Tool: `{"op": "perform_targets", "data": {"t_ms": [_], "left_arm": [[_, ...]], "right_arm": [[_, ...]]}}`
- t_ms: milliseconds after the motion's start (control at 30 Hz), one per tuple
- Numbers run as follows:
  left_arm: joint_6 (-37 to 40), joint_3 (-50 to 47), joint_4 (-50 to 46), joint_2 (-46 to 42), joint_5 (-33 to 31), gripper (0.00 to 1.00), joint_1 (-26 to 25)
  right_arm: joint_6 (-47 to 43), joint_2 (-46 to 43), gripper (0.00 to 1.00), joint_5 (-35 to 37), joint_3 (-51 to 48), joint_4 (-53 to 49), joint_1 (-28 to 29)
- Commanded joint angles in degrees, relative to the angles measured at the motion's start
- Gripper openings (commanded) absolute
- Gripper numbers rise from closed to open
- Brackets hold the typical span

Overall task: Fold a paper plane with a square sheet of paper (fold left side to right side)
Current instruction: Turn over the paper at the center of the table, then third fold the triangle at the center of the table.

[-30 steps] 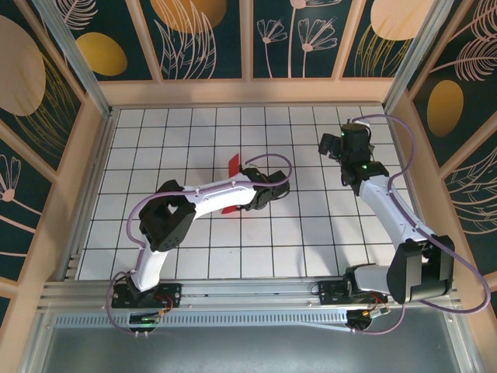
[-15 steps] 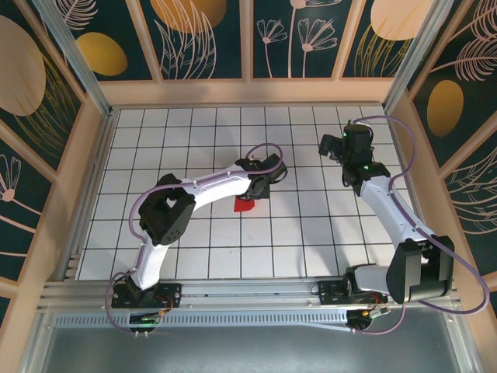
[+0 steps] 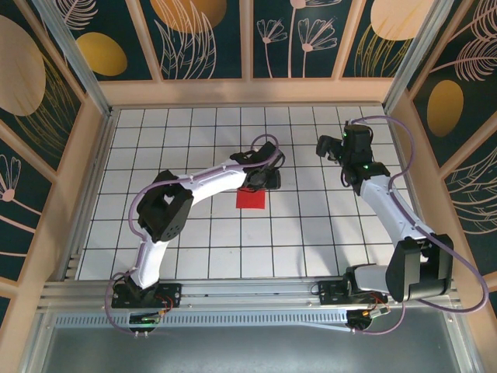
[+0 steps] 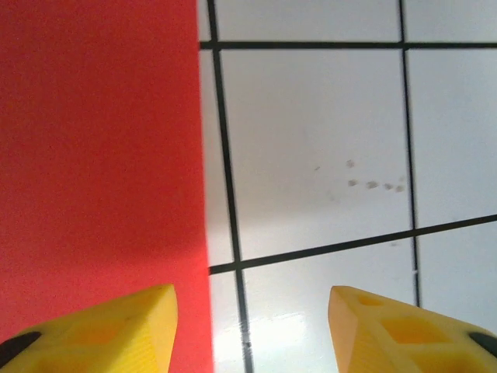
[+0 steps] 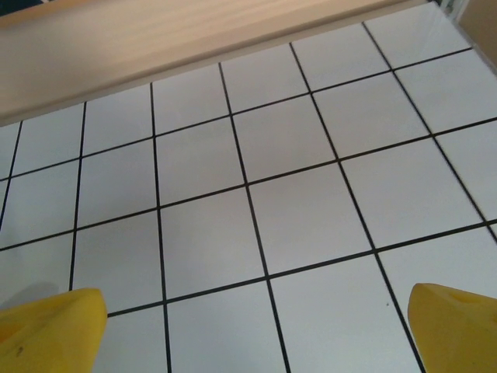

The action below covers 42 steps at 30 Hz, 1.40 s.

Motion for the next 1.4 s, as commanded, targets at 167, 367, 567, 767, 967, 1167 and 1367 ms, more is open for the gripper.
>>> {"op": "perform_targets", "data": {"t_ms": [167, 367, 567, 767, 967, 1167, 1367], "left_arm": [[-0.29, -10.14, 17.41, -11.58, 8.28, 0.57, 4.62], [-1.90, -21.44, 26.47, -19.81, 8.91, 0.57, 9.21], [-4.55, -33.13, 35.77, -28.28, 10.59, 0.60, 13.87], [-5.96, -40.70, 40.20, -32.75, 11.06, 0.63, 16.84], [-6.69, -44.31, 42.84, -34.88, 10.57, 0.64, 17.53], [-5.90, -43.66, 41.35, -33.59, 10.81, 0.64, 17.60], [-5.33, -43.16, 40.68, -32.51, 11.33, 0.64, 17.56]], "right_arm": [[0.10, 2.91, 0.90, -16.29, 3.22, -2.43, -0.47], [4.51, 7.79, 0.61, -32.11, 3.97, -1.70, 0.15], [11.06, 13.27, 0.39, -39.08, 0.99, 3.74, 3.97], [14.11, 21.28, 0.16, -42.69, 1.97, 6.10, 10.03], [16.35, 27.55, 0.00, -43.58, 2.15, 9.20, 13.04], [15.53, 32.04, 0.00, -43.15, 3.77, 8.82, 14.79], [15.06, 34.50, 0.00, -41.95, 4.54, 8.85, 15.05]]}}
